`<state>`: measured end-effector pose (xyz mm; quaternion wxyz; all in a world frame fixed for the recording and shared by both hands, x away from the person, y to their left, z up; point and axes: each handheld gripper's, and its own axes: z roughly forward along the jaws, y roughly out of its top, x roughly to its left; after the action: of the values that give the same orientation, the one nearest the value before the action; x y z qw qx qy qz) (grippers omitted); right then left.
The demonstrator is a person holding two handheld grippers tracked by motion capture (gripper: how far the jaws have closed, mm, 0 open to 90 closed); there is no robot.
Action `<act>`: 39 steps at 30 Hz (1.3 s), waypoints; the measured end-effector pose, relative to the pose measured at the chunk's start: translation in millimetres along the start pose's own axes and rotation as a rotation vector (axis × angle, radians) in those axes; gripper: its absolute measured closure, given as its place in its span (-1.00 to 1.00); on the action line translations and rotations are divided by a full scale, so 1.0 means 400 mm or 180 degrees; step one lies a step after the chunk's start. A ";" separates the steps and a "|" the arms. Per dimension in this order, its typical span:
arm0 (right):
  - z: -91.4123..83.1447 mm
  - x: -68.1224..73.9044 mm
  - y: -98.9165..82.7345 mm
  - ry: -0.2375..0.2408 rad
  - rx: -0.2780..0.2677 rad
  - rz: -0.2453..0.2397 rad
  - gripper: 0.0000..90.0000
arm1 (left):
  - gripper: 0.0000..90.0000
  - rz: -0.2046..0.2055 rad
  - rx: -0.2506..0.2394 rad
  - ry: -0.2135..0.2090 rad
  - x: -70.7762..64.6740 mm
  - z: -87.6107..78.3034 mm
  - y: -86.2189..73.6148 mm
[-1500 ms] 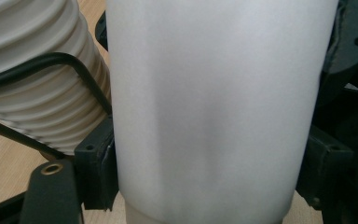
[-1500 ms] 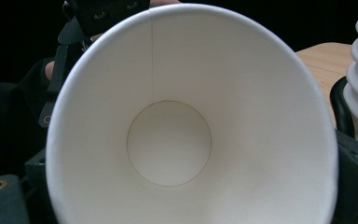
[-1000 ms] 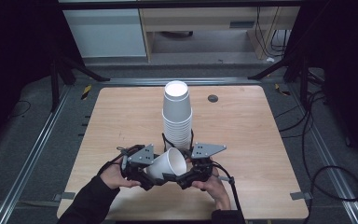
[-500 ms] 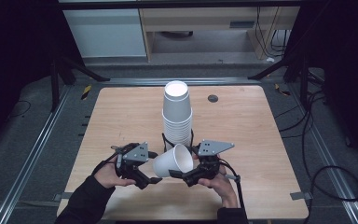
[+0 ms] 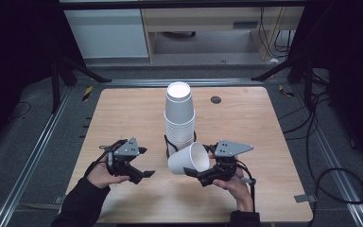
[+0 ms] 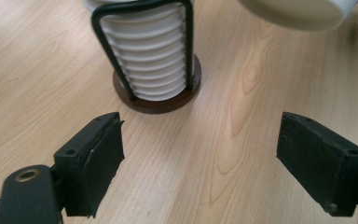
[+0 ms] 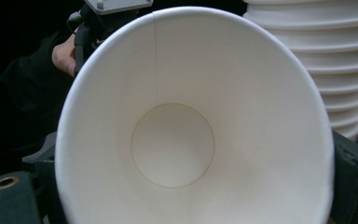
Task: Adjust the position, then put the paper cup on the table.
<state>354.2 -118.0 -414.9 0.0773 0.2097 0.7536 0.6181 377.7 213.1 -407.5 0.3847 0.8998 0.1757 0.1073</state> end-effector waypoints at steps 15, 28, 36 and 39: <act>-0.055 -0.026 0.001 -0.0342 0.0056 -0.0014 -0.80 | -0.67 -0.0192 -0.0017 0.0177 0.021 -0.004 -0.011; -0.084 -0.049 0.032 -0.0703 0.0033 -0.0018 -0.80 | -0.66 -0.0379 -0.0053 0.0314 0.041 -0.015 -0.023; -0.115 -0.071 0.048 -0.0986 0.0046 0.0000 -0.80 | -0.66 -0.0429 -0.0015 0.0378 0.048 -0.010 -0.028; -0.127 -0.085 0.047 -0.1148 0.0041 0.0031 -0.80 | -0.67 -0.0470 -0.0004 0.0392 0.052 -0.007 -0.031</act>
<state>369.7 -174.9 -390.3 0.2069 0.3212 0.7305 0.5660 393.0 231.2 -413.3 0.3806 0.8758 0.2648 0.1339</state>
